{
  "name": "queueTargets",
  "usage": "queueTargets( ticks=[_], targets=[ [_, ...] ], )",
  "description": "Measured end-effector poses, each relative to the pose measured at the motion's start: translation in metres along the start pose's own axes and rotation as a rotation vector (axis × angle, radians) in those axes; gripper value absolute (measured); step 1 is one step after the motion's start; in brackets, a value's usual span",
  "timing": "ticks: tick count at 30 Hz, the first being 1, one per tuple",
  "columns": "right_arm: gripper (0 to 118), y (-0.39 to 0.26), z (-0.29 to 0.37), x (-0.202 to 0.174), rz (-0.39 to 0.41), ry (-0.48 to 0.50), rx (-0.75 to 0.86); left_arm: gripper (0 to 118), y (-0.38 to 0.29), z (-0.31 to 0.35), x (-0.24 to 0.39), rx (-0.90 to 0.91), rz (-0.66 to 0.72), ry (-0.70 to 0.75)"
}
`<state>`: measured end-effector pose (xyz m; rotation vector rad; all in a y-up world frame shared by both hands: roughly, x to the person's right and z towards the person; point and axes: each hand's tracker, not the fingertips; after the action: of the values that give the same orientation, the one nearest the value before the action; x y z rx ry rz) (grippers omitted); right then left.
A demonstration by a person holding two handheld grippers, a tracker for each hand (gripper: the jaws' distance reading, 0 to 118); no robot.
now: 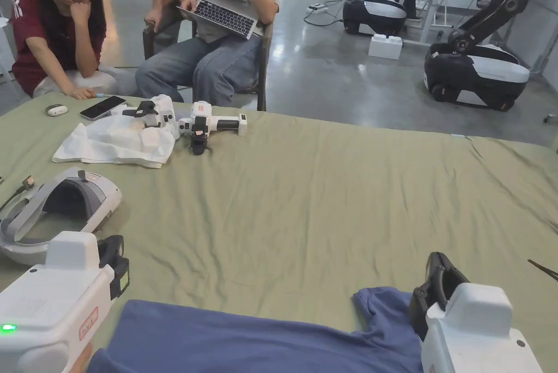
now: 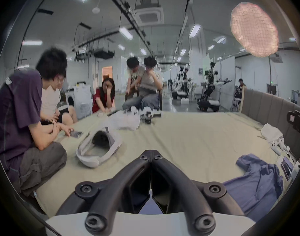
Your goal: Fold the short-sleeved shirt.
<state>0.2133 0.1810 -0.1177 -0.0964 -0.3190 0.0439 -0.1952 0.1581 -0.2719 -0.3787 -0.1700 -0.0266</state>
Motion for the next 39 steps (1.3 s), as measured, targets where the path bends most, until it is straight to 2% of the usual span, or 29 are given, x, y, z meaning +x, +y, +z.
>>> queueTargets(
  ticks=[8, 10, 11, 14, 16, 17, 20, 22, 24, 25, 26, 27, 31, 35, 37, 39],
  targets=[
    [0, -0.023, -0.011, 0.018, 0.005, -0.018, -0.101, 3, -0.012, -0.106, -0.027, -0.436, 0.015, -0.058],
    [0, -0.027, -0.011, 0.022, 0.014, -0.026, -0.125, 16, -0.011, -0.117, -0.019, -0.523, 0.022, -0.083],
    [0, -0.030, -0.012, 0.024, 0.016, -0.029, -0.136, 31, -0.014, -0.125, -0.018, -0.573, 0.024, -0.093],
    [0, -0.038, -0.012, 0.032, 0.028, -0.039, -0.177, 44, -0.026, -0.155, -0.022, -0.668, 0.059, -0.113],
    [0, -0.044, -0.011, 0.037, 0.029, -0.048, -0.200, 66, -0.034, -0.165, -0.015, -0.718, 0.057, -0.103],
    [0, -0.046, -0.011, 0.039, 0.029, -0.053, -0.213, 68, -0.039, -0.169, -0.016, -0.750, 0.057, -0.119],
    [0, -0.053, -0.011, 0.046, 0.022, -0.067, -0.245, 66, -0.054, -0.178, -0.004, -0.841, -0.006, -0.085],
    [0, -0.058, -0.013, 0.050, 0.018, -0.078, -0.277, 64, -0.056, -0.174, 0.002, -0.764, -0.060, -0.055],
    [0, -0.062, -0.018, 0.055, 0.009, -0.085, -0.301, 49, -0.055, -0.173, 0.008, -0.770, -0.057, -0.051],
    [0, -0.064, -0.021, 0.057, 0.002, -0.088, -0.313, 34, -0.054, -0.168, 0.007, -0.754, -0.057, -0.065],
    [0, -0.066, -0.026, 0.060, -0.008, -0.094, -0.327, 5, -0.053, -0.166, 0.008, -0.741, -0.066, -0.074],
    [0, -0.067, -0.032, 0.064, -0.017, -0.097, -0.346, 0, -0.052, -0.164, 0.008, -0.716, -0.063, -0.121],
    [4, -0.071, -0.068, 0.086, -0.051, -0.099, -0.467, 0, -0.049, -0.146, 0.005, -0.672, -0.047, -0.138],
    [55, -0.080, -0.117, 0.115, -0.104, -0.067, -0.655, 0, -0.042, -0.120, -0.004, -0.569, -0.009, -0.144],
    [66, -0.089, -0.141, 0.125, -0.111, -0.039, -0.741, 0, -0.038, -0.104, -0.007, -0.518, 0.012, -0.150],
    [71, -0.100, -0.162, 0.130, -0.088, -0.007, -0.822, 0, -0.036, -0.089, -0.010, -0.478, 0.026, -0.163]
  ],
)
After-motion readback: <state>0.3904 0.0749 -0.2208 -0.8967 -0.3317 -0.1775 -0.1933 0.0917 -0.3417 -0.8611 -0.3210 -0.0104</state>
